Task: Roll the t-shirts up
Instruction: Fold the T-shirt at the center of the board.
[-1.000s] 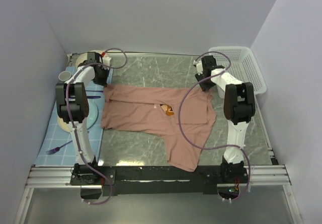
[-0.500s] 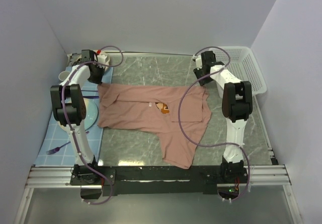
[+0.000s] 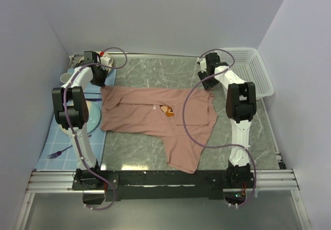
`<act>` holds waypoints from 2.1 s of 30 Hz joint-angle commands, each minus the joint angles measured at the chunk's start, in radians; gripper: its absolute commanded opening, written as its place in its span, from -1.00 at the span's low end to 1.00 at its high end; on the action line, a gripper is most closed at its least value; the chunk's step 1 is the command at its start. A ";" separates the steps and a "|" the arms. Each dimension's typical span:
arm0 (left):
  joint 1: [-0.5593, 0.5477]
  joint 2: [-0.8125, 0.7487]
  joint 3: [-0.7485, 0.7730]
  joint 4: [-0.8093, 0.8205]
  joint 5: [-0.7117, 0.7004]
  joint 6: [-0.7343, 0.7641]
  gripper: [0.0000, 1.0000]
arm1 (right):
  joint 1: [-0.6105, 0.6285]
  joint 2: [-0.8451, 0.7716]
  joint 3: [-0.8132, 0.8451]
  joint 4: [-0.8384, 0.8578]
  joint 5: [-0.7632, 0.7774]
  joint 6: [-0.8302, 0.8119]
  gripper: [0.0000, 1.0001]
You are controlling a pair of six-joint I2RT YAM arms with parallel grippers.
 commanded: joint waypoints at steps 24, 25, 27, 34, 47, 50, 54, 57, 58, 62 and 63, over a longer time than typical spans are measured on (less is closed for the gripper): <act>-0.004 -0.026 0.018 0.006 0.005 0.004 -0.98 | -0.007 -0.039 -0.013 -0.045 0.039 0.014 0.00; -0.004 -0.026 0.018 0.006 0.003 0.004 -0.99 | -0.007 -0.029 -0.004 -0.049 0.043 0.014 0.00; -0.004 -0.026 0.018 0.005 0.003 0.005 -0.98 | -0.011 -0.015 0.012 -0.060 0.040 0.025 -0.01; -0.003 -0.023 0.014 0.008 -0.009 0.004 -0.98 | -0.030 0.033 0.090 -0.132 0.009 0.056 0.02; -0.004 -0.044 0.018 0.020 -0.032 -0.012 -0.98 | -0.074 0.029 0.099 -0.161 -0.138 -0.030 -1.00; -0.001 -0.087 0.021 0.040 -0.047 -0.021 -0.98 | -0.068 -0.137 0.026 -0.046 -0.182 -0.020 -1.00; 0.008 -0.165 0.062 0.052 -0.033 -0.045 -0.98 | -0.053 -0.335 -0.097 0.156 -0.207 -0.023 -1.00; 0.009 -0.237 0.103 0.051 -0.010 -0.068 -0.98 | -0.054 -0.470 -0.152 0.246 -0.204 0.002 -1.00; 0.008 -0.257 0.110 0.049 0.005 -0.078 -0.98 | -0.054 -0.507 -0.169 0.267 -0.198 0.005 -1.00; 0.008 -0.395 0.110 0.060 0.003 -0.104 -0.98 | -0.060 -0.735 -0.278 0.365 -0.166 0.008 -1.00; 0.009 -0.424 0.090 0.066 0.002 -0.107 -0.99 | -0.062 -0.775 -0.319 0.392 -0.155 0.005 -1.00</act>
